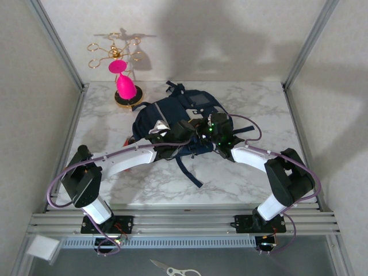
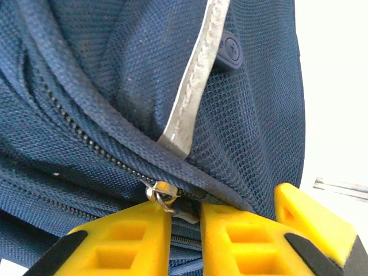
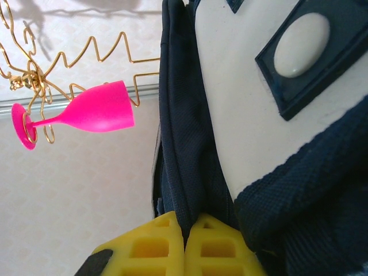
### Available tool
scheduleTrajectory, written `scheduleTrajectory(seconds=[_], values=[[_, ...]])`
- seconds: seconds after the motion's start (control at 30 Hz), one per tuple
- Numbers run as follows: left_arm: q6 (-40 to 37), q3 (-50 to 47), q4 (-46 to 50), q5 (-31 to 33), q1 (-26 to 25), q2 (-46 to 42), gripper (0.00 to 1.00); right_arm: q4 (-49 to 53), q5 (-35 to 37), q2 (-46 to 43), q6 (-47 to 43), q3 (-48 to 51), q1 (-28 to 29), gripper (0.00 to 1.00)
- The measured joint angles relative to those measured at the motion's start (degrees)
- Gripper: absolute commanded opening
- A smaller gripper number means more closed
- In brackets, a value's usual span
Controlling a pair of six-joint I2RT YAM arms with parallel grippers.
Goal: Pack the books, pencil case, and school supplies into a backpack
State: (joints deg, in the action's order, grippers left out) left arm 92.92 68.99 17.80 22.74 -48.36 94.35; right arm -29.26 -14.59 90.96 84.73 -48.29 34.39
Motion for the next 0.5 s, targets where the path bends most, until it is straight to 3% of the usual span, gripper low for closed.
scheduleTrajectory(seconds=[0.3, 0.5], values=[[-2.2, 0.0, 0.2, 0.4, 0.1, 0.1, 0.00, 0.0, 0.0, 0.0, -0.1, 0.0, 0.0, 0.00], [-8.4, -2.2, 0.0, -2.7, 0.9, -3.5, 0.00, 1.3, -0.7, -1.2, -2.1, 0.0, -0.7, 0.00]])
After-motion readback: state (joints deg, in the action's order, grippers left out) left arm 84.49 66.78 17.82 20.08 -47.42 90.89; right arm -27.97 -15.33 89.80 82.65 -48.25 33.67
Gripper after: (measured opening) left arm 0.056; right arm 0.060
